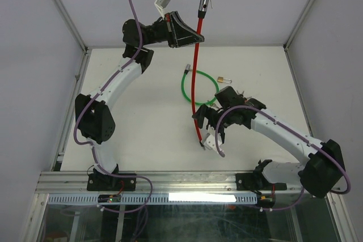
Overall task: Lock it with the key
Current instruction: Adjust the lock at the center of the board.
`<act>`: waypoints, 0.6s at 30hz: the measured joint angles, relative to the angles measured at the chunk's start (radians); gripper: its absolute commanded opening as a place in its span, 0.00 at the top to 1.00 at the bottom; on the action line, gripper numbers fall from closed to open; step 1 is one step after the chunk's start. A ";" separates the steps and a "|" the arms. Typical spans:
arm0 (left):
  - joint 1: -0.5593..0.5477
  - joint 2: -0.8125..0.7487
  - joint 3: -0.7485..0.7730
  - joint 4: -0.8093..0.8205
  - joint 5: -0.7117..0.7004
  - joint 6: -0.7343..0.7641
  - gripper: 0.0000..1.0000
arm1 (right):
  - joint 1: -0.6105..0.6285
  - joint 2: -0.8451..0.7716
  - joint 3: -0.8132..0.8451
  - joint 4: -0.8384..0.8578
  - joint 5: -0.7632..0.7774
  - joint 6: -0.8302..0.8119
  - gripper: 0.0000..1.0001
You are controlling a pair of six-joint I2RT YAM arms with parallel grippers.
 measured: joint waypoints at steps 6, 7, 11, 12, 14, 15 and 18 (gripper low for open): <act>-0.011 0.000 -0.002 0.001 0.000 -0.009 1.00 | 0.027 0.038 -0.051 0.061 0.076 0.000 0.17; -0.013 0.000 -0.002 0.002 0.000 -0.011 1.00 | 0.034 0.041 -0.065 0.073 0.086 0.000 0.17; -0.019 0.000 -0.008 0.016 0.000 -0.019 1.00 | 0.051 0.050 -0.115 0.120 0.113 0.000 0.18; -0.019 0.000 -0.010 0.018 0.000 -0.021 1.00 | 0.056 0.050 -0.129 0.136 0.121 0.000 0.19; -0.019 0.000 -0.011 0.024 0.000 -0.028 1.00 | 0.065 0.050 -0.157 0.170 0.130 0.000 0.21; -0.019 0.000 -0.013 0.028 0.000 -0.033 1.00 | 0.069 0.050 -0.172 0.187 0.134 0.000 0.22; -0.019 0.000 -0.017 0.043 0.000 -0.044 1.00 | 0.075 0.050 -0.224 0.251 0.137 0.000 0.24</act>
